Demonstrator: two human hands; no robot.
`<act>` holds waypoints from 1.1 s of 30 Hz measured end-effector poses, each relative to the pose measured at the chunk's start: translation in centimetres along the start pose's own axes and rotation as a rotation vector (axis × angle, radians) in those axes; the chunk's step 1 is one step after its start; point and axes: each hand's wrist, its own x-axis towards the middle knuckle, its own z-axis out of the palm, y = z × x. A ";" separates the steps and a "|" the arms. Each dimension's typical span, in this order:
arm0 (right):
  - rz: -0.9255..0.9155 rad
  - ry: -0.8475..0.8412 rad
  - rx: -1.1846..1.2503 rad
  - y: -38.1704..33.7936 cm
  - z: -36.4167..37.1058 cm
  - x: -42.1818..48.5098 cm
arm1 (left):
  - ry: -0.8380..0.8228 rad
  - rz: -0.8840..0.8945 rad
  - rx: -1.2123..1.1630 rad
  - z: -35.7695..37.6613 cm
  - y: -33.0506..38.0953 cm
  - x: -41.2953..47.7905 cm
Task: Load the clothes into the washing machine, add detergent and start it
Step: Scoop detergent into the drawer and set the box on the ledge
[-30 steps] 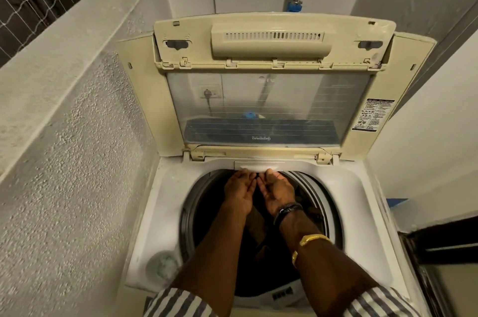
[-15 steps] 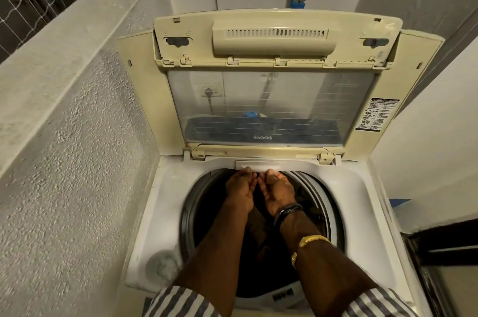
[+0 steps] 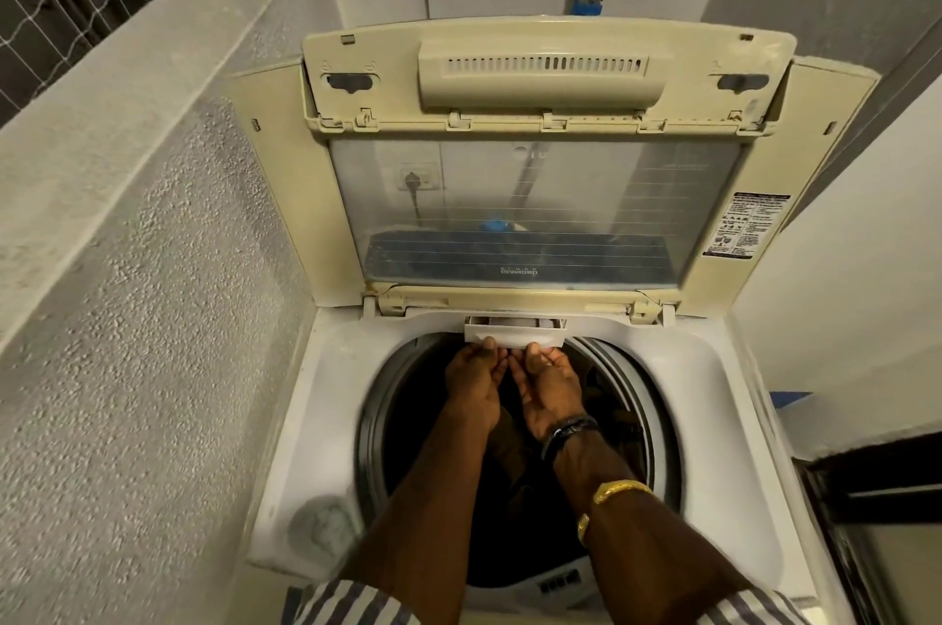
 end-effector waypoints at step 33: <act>0.105 0.102 -0.063 1.2 -2.3 -5.6 | 0.043 -0.031 0.038 -3.6 -1.6 -4.7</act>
